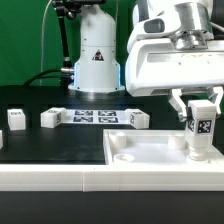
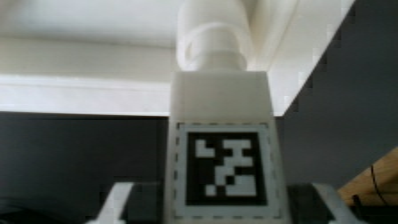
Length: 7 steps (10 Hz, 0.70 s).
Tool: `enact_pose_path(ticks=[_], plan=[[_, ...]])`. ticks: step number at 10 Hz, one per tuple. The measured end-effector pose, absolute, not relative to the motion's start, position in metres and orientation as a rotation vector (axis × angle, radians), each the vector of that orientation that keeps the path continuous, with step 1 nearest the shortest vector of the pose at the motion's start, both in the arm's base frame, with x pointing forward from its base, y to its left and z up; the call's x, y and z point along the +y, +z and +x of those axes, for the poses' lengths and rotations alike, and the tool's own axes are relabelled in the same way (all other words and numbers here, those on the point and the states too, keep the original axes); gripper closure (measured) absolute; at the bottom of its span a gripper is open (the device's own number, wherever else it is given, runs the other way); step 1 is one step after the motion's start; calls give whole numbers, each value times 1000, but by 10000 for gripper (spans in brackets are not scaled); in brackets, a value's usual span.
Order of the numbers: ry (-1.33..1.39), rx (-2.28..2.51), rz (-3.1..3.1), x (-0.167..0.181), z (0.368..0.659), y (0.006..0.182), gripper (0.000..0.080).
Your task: Assemble one leg
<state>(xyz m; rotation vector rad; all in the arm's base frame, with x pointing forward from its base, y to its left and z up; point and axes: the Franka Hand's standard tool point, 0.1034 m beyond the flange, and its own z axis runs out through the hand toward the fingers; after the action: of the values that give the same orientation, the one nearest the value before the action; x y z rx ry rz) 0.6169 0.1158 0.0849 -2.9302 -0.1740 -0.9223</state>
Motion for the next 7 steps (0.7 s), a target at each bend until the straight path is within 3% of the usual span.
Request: enact_pose_path(ticks=[4,5,6,7], plan=[[-912,-206,-2938,118,615,75,508],[-901,-209,-2943,117,614,72,391],[-897,-210,-2943,117,614,72,391],[-897,-209,-2944,117,614,72,257]])
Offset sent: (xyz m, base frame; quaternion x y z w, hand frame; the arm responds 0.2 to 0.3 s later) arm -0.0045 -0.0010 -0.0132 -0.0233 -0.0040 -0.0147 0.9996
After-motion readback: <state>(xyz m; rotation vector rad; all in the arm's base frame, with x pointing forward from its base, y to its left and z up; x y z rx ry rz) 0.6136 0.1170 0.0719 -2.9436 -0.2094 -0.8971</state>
